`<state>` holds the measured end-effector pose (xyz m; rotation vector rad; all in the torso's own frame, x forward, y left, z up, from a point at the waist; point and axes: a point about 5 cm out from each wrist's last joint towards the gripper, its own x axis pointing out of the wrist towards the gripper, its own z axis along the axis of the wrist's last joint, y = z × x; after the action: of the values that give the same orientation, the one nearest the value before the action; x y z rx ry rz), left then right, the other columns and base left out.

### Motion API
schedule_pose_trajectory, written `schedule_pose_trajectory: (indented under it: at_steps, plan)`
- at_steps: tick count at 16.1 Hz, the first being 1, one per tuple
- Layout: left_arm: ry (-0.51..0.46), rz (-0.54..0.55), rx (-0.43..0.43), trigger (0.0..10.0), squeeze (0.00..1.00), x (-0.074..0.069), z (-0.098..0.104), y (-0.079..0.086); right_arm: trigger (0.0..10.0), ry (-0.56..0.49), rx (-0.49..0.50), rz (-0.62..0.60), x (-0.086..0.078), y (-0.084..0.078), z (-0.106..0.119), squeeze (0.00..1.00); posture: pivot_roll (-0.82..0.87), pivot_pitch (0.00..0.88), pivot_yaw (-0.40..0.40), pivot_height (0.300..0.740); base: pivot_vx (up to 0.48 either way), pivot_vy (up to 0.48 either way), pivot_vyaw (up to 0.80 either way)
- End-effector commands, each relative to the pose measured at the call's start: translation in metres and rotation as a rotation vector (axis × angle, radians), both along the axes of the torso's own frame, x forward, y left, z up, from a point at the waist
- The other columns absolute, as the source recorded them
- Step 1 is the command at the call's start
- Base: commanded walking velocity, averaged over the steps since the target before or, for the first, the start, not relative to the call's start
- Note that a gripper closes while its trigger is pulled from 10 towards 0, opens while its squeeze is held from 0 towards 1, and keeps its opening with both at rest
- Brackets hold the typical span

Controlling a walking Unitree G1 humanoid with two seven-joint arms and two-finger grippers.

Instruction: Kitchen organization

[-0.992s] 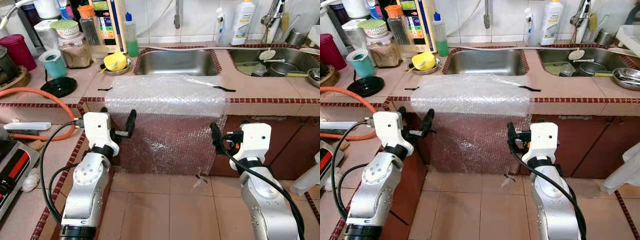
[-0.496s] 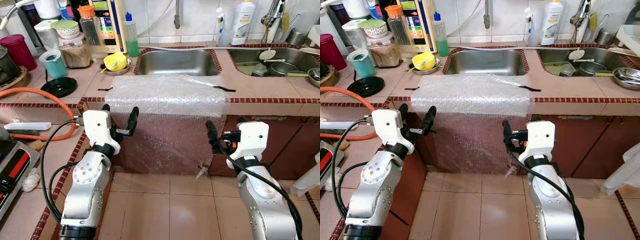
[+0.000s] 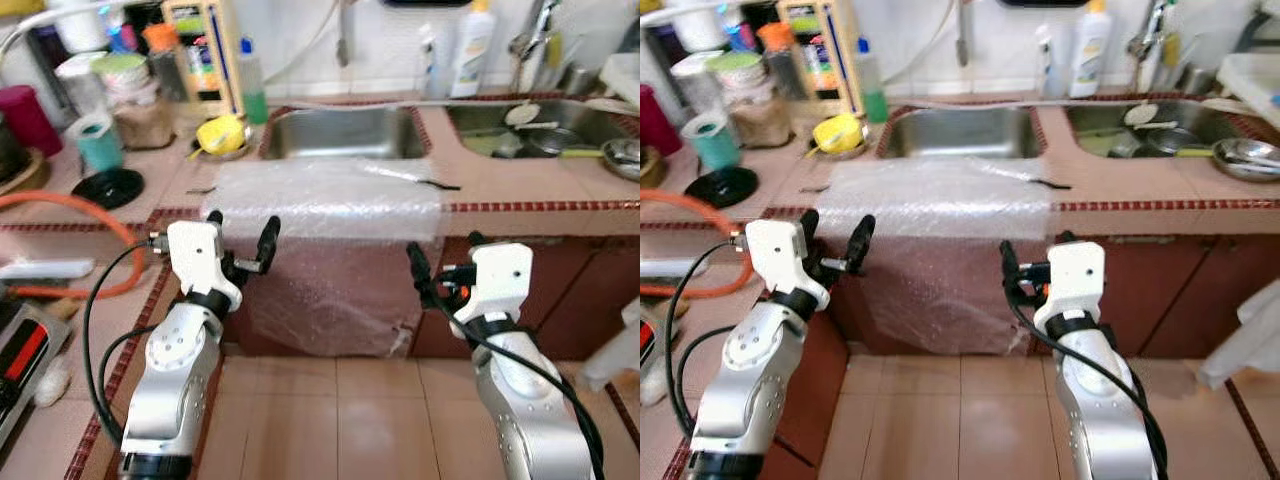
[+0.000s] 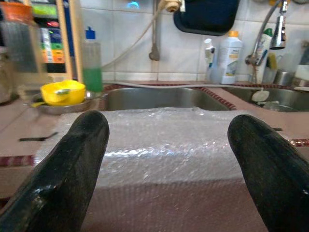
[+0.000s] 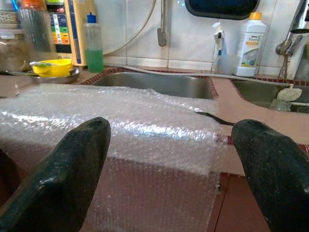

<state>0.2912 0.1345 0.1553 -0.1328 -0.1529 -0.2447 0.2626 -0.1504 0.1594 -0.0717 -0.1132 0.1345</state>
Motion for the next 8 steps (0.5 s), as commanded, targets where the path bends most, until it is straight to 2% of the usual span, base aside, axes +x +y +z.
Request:
schedule_pose_trajectory:
  at_steps: [1,8]
  plan:
    - [-0.007,-0.002,0.007,10.0,0.00,-0.0002,0.0033,0.0011,10.0,-0.032,-0.008,0.018,-0.0007,0.0027,0.0074,0.00,-0.02,0.000,0.098,0.740,0.371,0.000,0.00]
    - [-0.001,-0.007,0.009,10.0,0.00,-0.0024,0.0004,-0.0002,10.0,-0.031,-0.030,0.031,-0.0028,0.0032,0.0075,0.00,-0.03,0.000,0.092,0.740,0.398,0.000,0.00]
